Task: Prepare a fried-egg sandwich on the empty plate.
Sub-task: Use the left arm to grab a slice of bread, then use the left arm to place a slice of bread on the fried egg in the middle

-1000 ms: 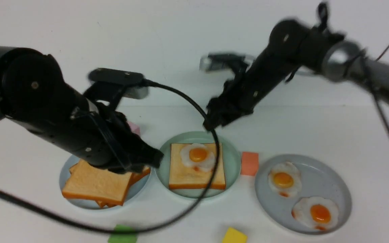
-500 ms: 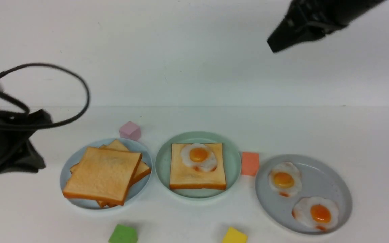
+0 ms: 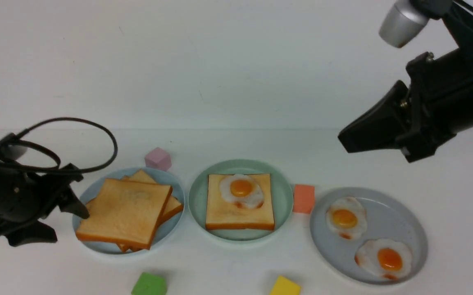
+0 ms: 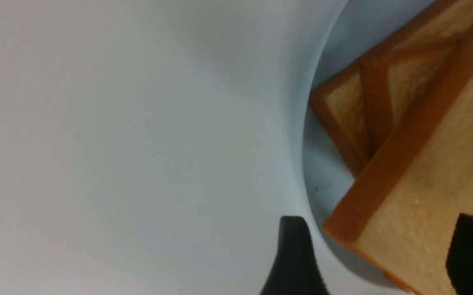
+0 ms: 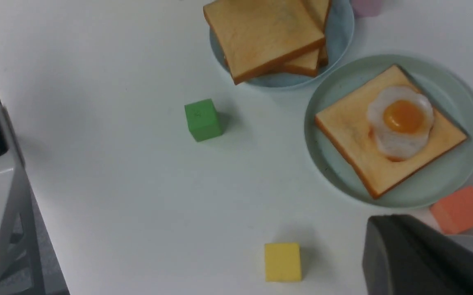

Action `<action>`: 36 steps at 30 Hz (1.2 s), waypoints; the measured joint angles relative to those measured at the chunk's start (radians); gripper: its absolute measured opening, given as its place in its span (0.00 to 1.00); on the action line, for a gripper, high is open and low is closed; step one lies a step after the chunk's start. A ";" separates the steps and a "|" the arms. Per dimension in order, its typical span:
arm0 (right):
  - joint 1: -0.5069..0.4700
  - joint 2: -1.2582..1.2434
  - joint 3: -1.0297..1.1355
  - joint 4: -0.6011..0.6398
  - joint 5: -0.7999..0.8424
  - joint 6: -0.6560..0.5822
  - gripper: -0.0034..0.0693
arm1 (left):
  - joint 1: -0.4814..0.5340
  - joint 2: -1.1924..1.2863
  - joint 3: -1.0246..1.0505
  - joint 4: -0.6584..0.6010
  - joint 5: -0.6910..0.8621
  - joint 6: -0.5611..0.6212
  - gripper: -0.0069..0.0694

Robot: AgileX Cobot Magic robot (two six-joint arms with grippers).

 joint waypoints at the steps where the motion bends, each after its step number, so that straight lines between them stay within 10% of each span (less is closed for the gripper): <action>1: 0.000 -0.001 -0.001 0.000 0.000 -0.002 0.03 | 0.000 0.010 0.000 -0.024 -0.002 0.026 0.73; 10: 0.000 -0.006 -0.001 0.004 -0.002 -0.004 0.03 | 0.000 0.086 0.000 -0.177 -0.025 0.220 0.63; 17: 0.000 -0.006 -0.001 0.008 -0.001 -0.004 0.03 | 0.000 0.102 0.000 -0.170 -0.031 0.228 0.46; 36: 0.000 -0.051 -0.001 0.062 0.047 -0.004 0.05 | -0.028 -0.200 0.000 -0.225 -0.009 0.227 0.36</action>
